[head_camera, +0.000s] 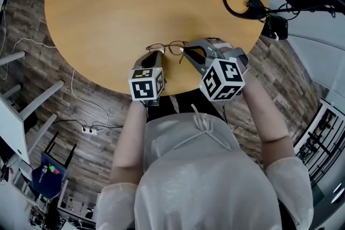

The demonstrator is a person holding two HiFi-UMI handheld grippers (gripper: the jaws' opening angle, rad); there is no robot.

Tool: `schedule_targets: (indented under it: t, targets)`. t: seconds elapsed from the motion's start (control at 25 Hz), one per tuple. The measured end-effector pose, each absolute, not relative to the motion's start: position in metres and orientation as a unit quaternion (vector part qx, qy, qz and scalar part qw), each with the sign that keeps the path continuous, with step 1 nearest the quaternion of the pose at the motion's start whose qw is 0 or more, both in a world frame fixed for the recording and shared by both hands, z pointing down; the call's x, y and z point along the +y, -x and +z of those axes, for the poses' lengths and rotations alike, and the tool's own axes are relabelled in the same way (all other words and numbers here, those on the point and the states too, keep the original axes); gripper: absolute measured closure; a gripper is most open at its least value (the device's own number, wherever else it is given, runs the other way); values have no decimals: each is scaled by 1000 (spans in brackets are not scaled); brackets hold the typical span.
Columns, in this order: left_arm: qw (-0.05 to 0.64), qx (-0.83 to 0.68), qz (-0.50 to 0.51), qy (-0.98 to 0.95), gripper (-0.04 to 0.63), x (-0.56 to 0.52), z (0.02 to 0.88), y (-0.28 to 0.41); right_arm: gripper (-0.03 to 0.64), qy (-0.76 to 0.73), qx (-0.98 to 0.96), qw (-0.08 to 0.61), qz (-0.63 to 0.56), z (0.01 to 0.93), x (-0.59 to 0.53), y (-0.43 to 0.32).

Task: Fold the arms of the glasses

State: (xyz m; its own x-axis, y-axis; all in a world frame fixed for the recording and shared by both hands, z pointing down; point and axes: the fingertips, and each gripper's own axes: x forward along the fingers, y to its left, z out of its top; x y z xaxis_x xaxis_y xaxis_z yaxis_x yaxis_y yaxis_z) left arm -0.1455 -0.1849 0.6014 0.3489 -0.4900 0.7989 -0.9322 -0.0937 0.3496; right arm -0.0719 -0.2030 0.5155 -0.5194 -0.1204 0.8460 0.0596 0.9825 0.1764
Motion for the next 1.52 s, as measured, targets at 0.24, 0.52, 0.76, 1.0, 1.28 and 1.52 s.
schedule_targets:
  t: [0.24, 0.52, 0.76, 1.0, 1.28, 1.52]
  targets:
    - [438, -497, 229, -713, 589, -185, 600, 143, 601, 10, -850, 519, -87, 524, -199, 93]
    - [446, -509, 217, -703, 589, -183, 599, 150, 601, 28, -839, 539, -68, 541, -195, 116]
    - [464, -503, 199, -701, 589, -177, 599, 155, 612, 34, -841, 539, -20, 561, -191, 131]
    - [463, -489, 207, -710, 589, -178, 598, 153, 611, 35, -838, 545, -12, 576, -195, 137]
    - [464, -493, 199, -709, 589, -177, 598, 153, 604, 35, -835, 549, -4, 583, -199, 141]
    - [469, -494, 198, -705, 589, -177, 599, 153, 511, 29, -835, 549, 19, 586, -197, 141]
